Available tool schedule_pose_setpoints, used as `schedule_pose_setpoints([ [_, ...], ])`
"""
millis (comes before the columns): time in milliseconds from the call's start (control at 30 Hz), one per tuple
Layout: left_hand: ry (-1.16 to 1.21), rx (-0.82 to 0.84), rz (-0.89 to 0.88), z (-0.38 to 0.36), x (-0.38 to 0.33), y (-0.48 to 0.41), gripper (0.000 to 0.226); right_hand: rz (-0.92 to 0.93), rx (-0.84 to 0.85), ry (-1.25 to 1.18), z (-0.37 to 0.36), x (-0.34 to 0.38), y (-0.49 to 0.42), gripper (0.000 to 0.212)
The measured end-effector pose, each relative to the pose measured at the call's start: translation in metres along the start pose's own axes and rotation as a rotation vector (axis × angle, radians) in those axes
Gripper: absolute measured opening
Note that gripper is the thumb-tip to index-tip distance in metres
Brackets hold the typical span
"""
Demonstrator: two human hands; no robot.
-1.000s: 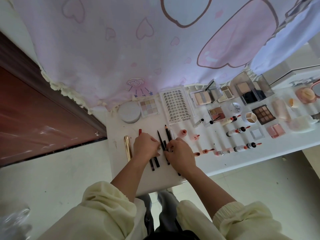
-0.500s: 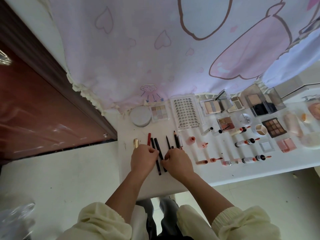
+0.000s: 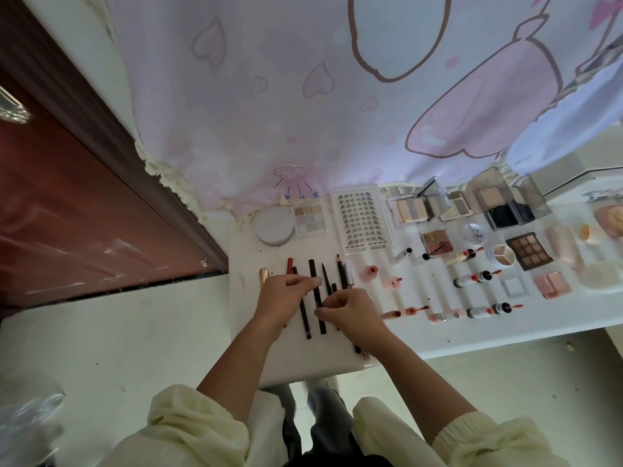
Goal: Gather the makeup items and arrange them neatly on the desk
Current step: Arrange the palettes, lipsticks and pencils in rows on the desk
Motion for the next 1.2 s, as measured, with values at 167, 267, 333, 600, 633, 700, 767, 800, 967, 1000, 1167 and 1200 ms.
schedule_pose_setpoints([
  [167,0.140,-0.025,0.056,0.009,-0.002,0.002,0.016,-0.008,0.091,-0.103,0.004,0.000,0.007,0.010],
  [267,0.231,-0.027,0.051,0.012,-0.004,0.004,0.018,0.005,0.154,-0.205,0.006,0.003,0.012,0.017],
  [333,0.332,0.006,0.040,0.009,-0.005,0.004,0.020,0.011,0.188,-0.284,0.007,0.006,0.014,0.022],
  [600,0.602,0.030,-0.020,0.007,-0.012,0.006,0.023,0.034,0.188,-0.383,0.007,0.013,0.017,0.021],
  [633,0.614,0.028,-0.021,0.006,-0.012,0.006,0.024,0.032,0.188,-0.379,0.006,0.013,0.017,0.020],
  [700,0.653,0.010,-0.009,0.006,-0.013,0.003,0.027,0.040,0.203,-0.352,0.003,0.015,0.018,0.016],
  [767,0.684,-0.008,0.013,0.008,-0.015,0.000,0.032,0.049,0.208,-0.338,0.003,0.017,0.019,0.017],
  [800,0.675,0.004,0.019,0.008,-0.017,-0.001,0.034,0.059,0.172,-0.341,0.006,0.018,0.019,0.018],
  [967,0.419,0.246,0.037,0.002,-0.025,0.009,0.036,0.126,-0.187,-0.444,0.041,0.044,0.013,0.019],
  [1000,0.385,0.286,0.045,0.000,-0.026,0.012,0.036,0.135,-0.192,-0.438,0.043,0.052,0.012,0.021],
  [1167,0.428,0.399,0.076,-0.013,-0.029,0.022,0.036,0.175,-0.157,-0.372,0.043,0.074,0.007,0.024],
  [1200,0.441,0.408,0.077,-0.014,-0.029,0.022,0.036,0.178,-0.163,-0.370,0.044,0.072,0.005,0.024],
])
Point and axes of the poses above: each hand's wrist, its own y-axis away from the middle knuckle, its own z-axis out of the back of the hand, x = y × z, the point moved 6 cm from there along -y, towards the middle knuckle, and after that the axes turned 3 degrees about -z, right-handed, at the moved point
